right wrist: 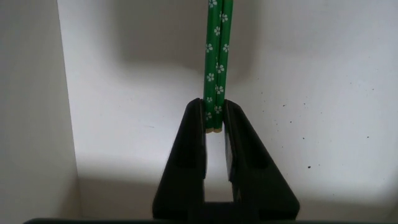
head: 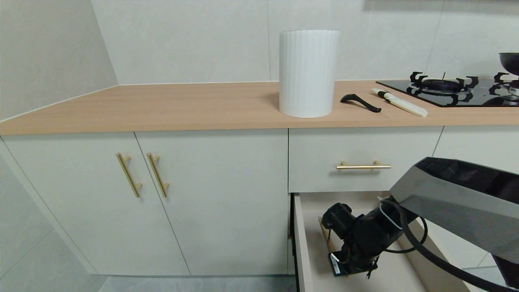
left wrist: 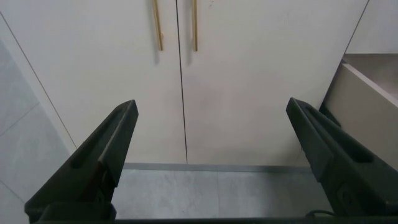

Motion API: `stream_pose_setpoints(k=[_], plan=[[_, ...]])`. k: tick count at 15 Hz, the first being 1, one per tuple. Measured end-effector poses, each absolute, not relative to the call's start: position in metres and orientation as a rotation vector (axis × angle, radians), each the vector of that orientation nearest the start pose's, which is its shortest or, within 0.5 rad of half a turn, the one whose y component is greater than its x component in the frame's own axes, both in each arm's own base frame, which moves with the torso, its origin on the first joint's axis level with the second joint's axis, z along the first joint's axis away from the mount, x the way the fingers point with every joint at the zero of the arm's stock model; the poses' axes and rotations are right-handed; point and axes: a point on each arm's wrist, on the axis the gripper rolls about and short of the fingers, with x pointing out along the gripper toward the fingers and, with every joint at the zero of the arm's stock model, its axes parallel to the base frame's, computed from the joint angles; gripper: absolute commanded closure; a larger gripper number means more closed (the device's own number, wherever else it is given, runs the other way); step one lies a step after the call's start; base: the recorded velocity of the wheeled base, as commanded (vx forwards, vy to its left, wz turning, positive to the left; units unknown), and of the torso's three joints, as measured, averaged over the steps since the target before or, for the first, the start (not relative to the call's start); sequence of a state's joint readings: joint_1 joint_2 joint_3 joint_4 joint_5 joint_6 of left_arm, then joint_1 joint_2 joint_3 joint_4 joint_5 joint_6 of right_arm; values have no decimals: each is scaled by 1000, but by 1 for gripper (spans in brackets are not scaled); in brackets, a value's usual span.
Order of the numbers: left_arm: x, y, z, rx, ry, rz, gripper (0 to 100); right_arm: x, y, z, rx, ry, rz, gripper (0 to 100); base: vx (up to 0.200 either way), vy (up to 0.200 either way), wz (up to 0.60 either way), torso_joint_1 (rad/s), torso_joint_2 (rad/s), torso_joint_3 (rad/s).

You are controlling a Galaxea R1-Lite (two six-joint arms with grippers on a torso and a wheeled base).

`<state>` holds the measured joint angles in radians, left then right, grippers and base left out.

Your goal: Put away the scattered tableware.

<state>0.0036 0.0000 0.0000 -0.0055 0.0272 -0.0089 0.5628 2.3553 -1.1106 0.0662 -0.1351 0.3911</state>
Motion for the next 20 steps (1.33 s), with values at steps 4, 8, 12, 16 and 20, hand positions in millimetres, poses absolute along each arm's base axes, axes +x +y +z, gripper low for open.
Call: stream_pose_setpoints(k=[4, 8, 12, 16, 20], plan=[[-23, 1, 76, -9, -6, 31, 0, 310, 192, -28, -118, 1278, 115, 0, 0, 0, 0, 0, 0, 0], [-23, 1, 76, -9, -6, 31, 0, 309, 191, -25, -119, 1279, 112, 0, 0, 0, 0, 0, 0, 0], [-23, 1, 76, -9, -6, 31, 0, 302, 184, 11, -82, 1214, 133, 0, 0, 0, 0, 0, 0, 0], [-23, 1, 76, -9, -6, 31, 0, 283, 163, 80, -19, 1058, 156, 0, 0, 0, 0, 0, 0, 0], [-23, 1, 76, -9, -6, 31, 0, 258, 135, 142, 7, 876, 188, 0, 0, 0, 0, 0, 0, 0]])
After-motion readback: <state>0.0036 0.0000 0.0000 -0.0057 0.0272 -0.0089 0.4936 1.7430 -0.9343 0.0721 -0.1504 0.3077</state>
